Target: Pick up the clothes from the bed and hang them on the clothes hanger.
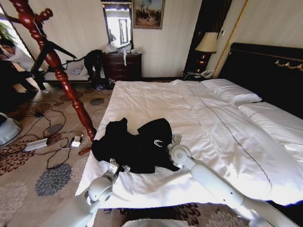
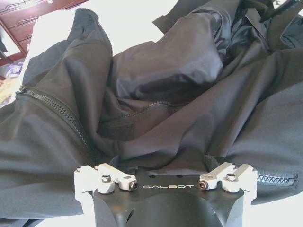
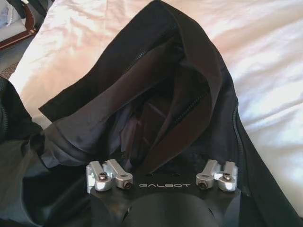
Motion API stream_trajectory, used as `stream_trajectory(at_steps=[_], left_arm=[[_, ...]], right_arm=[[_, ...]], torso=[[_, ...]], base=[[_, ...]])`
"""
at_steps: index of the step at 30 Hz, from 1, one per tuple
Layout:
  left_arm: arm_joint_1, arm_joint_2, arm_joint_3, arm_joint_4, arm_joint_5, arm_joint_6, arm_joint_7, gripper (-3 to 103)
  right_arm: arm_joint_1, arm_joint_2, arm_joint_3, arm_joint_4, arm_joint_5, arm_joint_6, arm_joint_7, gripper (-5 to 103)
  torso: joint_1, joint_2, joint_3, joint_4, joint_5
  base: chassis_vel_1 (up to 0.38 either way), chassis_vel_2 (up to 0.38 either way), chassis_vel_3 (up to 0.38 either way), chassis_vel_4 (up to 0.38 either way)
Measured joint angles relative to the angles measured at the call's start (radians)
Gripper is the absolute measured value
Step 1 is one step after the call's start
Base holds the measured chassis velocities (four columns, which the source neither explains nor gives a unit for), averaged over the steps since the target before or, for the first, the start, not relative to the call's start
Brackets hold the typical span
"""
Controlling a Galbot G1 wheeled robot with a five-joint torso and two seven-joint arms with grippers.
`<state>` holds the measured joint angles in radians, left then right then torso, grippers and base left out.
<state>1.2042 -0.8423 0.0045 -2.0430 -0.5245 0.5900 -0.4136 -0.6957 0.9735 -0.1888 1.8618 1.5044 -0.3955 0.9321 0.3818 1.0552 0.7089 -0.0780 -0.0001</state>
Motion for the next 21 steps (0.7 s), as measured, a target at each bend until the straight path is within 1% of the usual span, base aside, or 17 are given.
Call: stream_trajectory(at_steps=[1,3,5,6,7,10,11,12,13,15,17,18,19,21], left_arm=[[0.000,0.000,0.000,0.000,0.000,0.000,0.000,100],[-0.006,0.000,0.000,0.001,-0.006,0.003,-0.002,100],[-0.008,0.000,0.000,0.002,-0.007,0.005,-0.003,100],[-0.010,0.001,0.001,0.004,-0.010,0.006,-0.004,100],[-0.012,0.002,0.001,0.005,-0.012,0.008,-0.005,100],[-0.014,0.003,0.001,0.006,-0.019,0.010,-0.008,100],[-0.015,0.004,0.001,0.006,-0.023,0.011,-0.010,100],[-0.016,0.005,0.001,0.006,-0.026,0.012,-0.012,100],[-0.016,0.006,0.001,0.006,-0.029,0.013,-0.013,100],[-0.016,0.009,0.001,0.006,-0.031,0.015,-0.014,100],[-0.016,0.009,0.001,0.006,-0.032,0.016,-0.015,100],[-0.016,0.010,0.001,0.006,-0.032,0.016,-0.015,100],[-0.015,0.010,0.001,0.005,-0.032,0.016,-0.015,100],[-0.015,0.011,0.001,0.005,-0.033,0.016,-0.015,100]], right_arm=[[0.000,0.000,0.000,0.000,0.000,0.000,0.000,78],[-0.005,0.000,0.005,0.000,-0.002,0.010,-0.002,66],[-0.006,0.000,0.007,0.000,-0.008,0.018,-0.008,66],[-0.008,-0.001,0.008,-0.001,-0.018,0.027,-0.017,56],[-0.008,-0.001,0.008,-0.001,-0.025,0.032,-0.023,50],[-0.009,-0.003,0.008,-0.004,-0.033,0.033,-0.026,50],[-0.009,-0.004,0.008,-0.006,-0.037,0.033,-0.027,39],[-0.009,-0.005,0.009,-0.007,-0.040,0.033,-0.028,33],[-0.010,-0.007,0.008,-0.009,-0.044,0.032,-0.028,33],[-0.011,-0.008,0.009,-0.011,-0.047,0.030,-0.028,22],[-0.012,-0.009,0.010,-0.012,-0.049,0.030,-0.028,22],[-0.014,-0.010,0.010,-0.013,-0.055,0.030,-0.028,12],[-0.015,-0.012,0.011,-0.013,-0.061,0.030,-0.030,6],[-0.017,-0.014,0.011,-0.015,-0.068,0.030,-0.033,6]], torso=[[0.000,0.000,0.000,0.0000,0.0000],[0.000,0.000,0.000,0.0000,0.0000],[0.000,0.000,0.000,-0.0001,0.0001],[0.000,0.000,0.000,0.0000,0.0000],[0.000,0.000,0.000,0.0000,0.0000],[0.000,0.000,0.000,0.0000,0.0000],[0.000,0.000,0.000,0.0000,0.0000],[0.000,0.000,0.000,0.0000,0.0001],[0.000,0.000,0.000,0.0000,0.0000],[0.000,0.000,0.000,0.0000,0.0001],[0.000,0.000,0.000,0.0001,0.0001],[0.000,0.000,0.000,0.0000,0.0000],[0.000,0.000,0.000,0.0001,0.0001],[0.000,0.000,0.000,0.0001,0.0001]], base=[[0.000,0.000,0.000,0.000],[0.000,0.000,0.000,0.000],[0.000,0.000,0.000,0.000],[0.000,0.000,0.000,0.000],[0.000,0.000,0.000,0.000],[0.000,0.000,0.000,0.000],[0.000,0.000,0.000,0.000],[0.000,0.000,0.000,0.000],[0.000,0.000,0.000,0.000],[0.000,0.000,0.000,0.000],[0.000,0.000,0.000,0.000],[0.000,0.000,0.000,0.000],[0.000,0.000,0.000,0.000],[0.000,0.000,0.000,0.000]])
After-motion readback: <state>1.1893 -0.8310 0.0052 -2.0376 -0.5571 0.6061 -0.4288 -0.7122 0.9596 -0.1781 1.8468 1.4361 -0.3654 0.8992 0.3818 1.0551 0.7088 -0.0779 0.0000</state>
